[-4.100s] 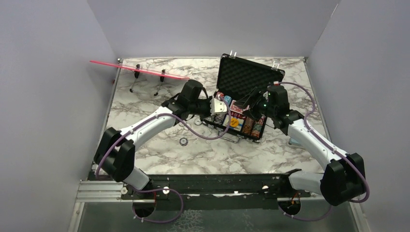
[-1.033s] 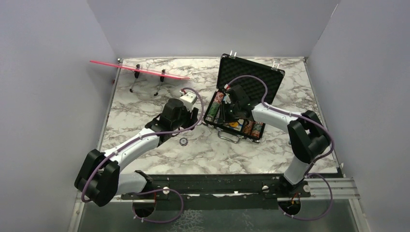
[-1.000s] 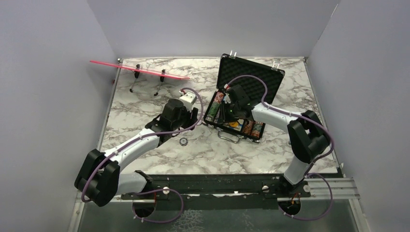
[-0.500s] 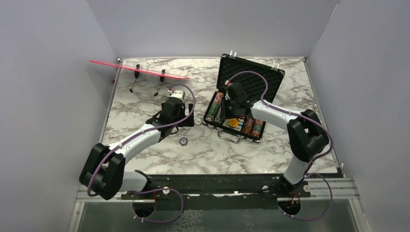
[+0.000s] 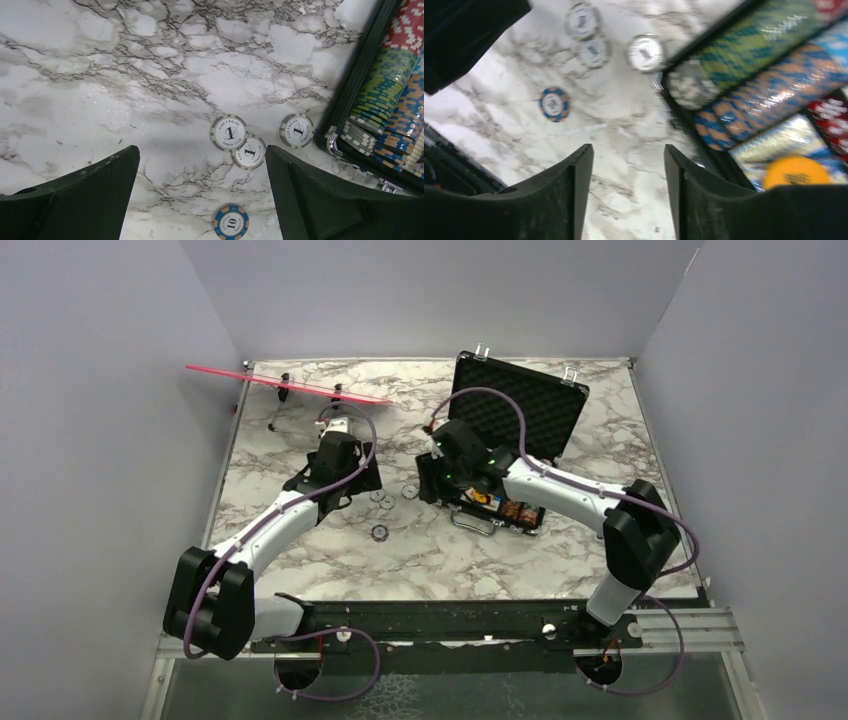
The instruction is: Pack up texas hold em set
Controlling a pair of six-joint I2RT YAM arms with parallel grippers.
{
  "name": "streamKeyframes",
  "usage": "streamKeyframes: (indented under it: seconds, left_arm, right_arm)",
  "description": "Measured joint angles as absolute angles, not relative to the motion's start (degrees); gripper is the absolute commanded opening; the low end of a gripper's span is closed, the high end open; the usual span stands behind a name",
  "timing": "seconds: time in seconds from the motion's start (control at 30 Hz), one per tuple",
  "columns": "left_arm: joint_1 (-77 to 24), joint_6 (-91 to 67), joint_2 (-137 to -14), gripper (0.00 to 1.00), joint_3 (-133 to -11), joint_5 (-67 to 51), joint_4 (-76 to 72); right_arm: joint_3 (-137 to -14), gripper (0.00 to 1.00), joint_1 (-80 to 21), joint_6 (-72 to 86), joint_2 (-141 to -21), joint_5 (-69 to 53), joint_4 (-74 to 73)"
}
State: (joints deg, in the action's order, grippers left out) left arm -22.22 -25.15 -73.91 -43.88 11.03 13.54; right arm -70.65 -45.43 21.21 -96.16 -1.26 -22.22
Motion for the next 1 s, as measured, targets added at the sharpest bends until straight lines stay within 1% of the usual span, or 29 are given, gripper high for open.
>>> streamKeyframes:
  seconds: [0.07, 0.17, 0.4, 0.67, 0.93, 1.0]
  left_arm:
    - [-20.9, -25.8, -72.3, 0.99, -43.4, 11.0, 13.6]
    - [-18.7, -26.9, -70.1, 0.99, -43.2, 10.9, 14.0]
    - [-10.8, -29.9, -65.6, 0.99, -42.5, 10.9, 16.2]
    - [-6.6, -31.3, -64.9, 0.99, -41.5, 10.8, 18.0]
    - [-4.7, -33.7, -65.2, 0.99, -41.5, 12.8, 20.3]
    - [-4.1, -34.1, -65.5, 0.99, -41.5, 13.3, 20.9]
  right_arm:
    - [-73.1, 0.65, -49.0, 20.9, -98.4, -0.6, -23.1]
    - [-77.5, 0.68, -54.3, 20.8, -103.9, 0.8, -25.1]
    - [-89.6, 0.7, -61.8, 20.7, -117.5, 3.7, -31.8]
    - [-99.1, 0.7, -63.1, 19.8, -125.9, 6.1, -37.3]
    - [-104.5, 0.69, -63.6, 17.8, -129.7, 7.6, -40.6]
    - [-105.1, 0.67, -63.8, 17.4, -130.2, 7.9, -41.0]
